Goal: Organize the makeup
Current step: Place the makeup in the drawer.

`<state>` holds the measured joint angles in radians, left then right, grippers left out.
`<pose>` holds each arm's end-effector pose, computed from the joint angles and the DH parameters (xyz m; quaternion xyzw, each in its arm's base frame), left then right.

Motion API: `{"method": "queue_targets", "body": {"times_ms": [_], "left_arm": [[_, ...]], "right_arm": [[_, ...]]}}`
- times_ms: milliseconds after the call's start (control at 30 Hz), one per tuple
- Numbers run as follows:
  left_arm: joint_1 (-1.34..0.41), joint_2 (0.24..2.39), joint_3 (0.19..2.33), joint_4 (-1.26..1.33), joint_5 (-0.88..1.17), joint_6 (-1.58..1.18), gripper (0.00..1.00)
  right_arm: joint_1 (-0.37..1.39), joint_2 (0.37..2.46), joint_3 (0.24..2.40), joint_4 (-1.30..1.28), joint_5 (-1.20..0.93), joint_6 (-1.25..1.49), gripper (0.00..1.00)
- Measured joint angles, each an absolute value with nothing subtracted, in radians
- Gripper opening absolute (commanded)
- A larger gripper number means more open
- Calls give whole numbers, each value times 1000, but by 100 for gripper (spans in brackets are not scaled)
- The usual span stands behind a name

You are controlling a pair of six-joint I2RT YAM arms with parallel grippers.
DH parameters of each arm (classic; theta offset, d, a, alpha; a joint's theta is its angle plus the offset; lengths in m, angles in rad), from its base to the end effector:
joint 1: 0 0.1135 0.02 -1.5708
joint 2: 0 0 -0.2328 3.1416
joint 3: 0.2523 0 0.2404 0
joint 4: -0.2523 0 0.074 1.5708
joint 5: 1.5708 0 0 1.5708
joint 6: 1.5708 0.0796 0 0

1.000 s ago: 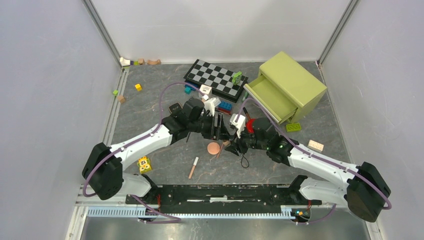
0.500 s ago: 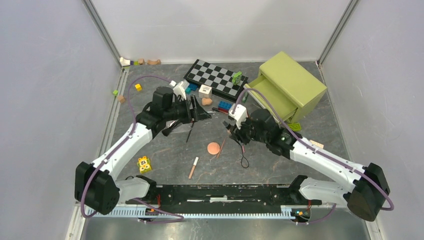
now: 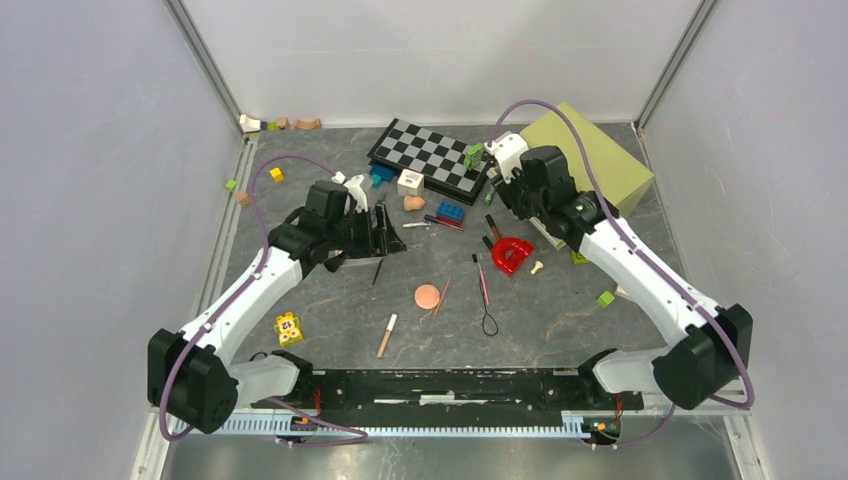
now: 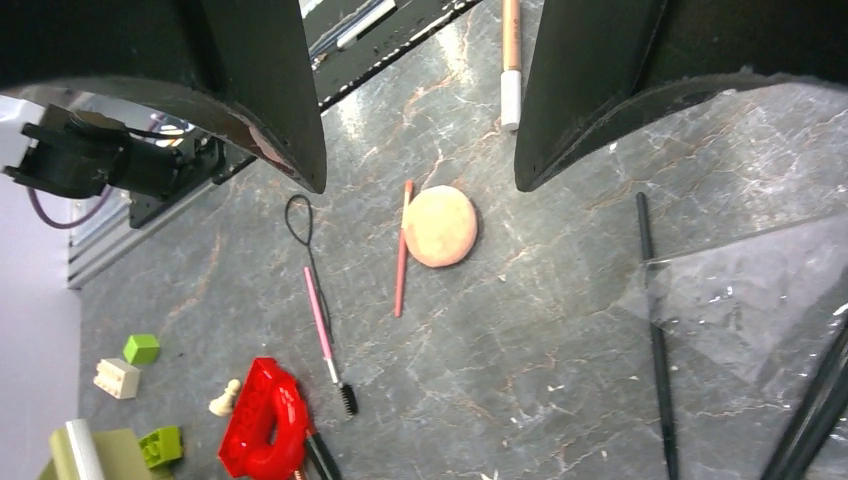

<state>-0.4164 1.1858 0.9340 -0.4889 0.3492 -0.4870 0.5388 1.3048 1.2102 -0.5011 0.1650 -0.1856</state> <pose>0.2476 -0.1393 0.2290 0.0382 0.9031 -0.3164 0.2879 0.2835 0.1542 0.2903 -0.2759 0.8370 0.0103 0.4724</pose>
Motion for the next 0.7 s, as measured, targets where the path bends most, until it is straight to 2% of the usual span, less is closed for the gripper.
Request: {"method": "queue_targets", "body": {"times_ms": [233,700], "left_arm": [[-415,1185,932,-520,290,-434,75],[-413,1185,931,-526,281,-414,75]], "right_arm": [[447,1406,1236,-588,250,-226,0],[352,1555,1284,-600,280,-282,1]]}}
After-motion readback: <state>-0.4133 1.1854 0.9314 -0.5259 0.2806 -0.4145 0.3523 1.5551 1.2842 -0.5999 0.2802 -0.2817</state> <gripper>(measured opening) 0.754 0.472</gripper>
